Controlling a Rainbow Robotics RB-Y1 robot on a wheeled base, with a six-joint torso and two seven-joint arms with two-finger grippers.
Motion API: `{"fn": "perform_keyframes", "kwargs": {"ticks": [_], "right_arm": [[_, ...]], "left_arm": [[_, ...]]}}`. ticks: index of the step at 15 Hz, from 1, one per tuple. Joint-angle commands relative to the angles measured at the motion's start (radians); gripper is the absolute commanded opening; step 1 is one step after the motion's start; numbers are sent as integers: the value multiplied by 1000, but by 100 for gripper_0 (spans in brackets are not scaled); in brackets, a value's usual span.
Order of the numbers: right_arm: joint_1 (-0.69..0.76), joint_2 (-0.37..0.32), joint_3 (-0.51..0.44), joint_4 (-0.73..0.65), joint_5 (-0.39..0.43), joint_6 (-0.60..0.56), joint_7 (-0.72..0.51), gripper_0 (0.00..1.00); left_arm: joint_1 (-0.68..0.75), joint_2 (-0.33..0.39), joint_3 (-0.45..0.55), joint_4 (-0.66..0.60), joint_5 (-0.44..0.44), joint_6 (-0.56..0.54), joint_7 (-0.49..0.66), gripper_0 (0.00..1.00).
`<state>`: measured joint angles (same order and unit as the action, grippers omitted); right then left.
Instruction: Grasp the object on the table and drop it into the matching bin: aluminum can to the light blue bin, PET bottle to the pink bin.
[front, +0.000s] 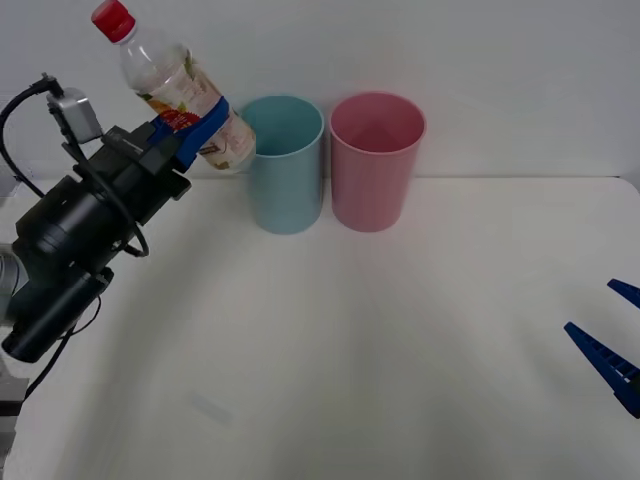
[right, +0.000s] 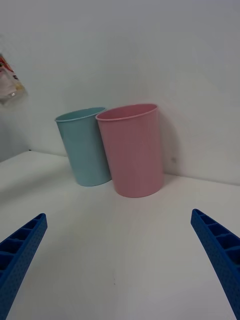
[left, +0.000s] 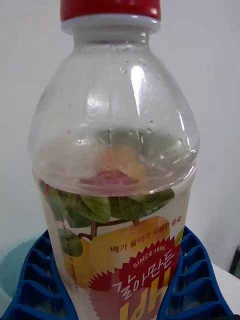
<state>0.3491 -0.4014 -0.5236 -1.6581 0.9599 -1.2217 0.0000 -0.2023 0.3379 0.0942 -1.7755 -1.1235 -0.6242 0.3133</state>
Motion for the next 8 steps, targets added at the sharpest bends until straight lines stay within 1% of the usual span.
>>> {"fn": "perform_keyframes", "kwargs": {"ticks": [1,4,5,8], "right_arm": [[0,0,0,0,0,0,0,100],[0,0,0,0,0,0,0,100],[0,0,0,0,0,0,0,100],[0,0,0,0,0,0,0,100]], "left_arm": [[-132,13,-51,117,1,-12,-14,0],[-273,12,-105,255,-7,-14,-40,0],[-321,7,-120,306,-7,-12,-66,1],[-454,-40,-136,469,-21,-5,-145,1]]}}
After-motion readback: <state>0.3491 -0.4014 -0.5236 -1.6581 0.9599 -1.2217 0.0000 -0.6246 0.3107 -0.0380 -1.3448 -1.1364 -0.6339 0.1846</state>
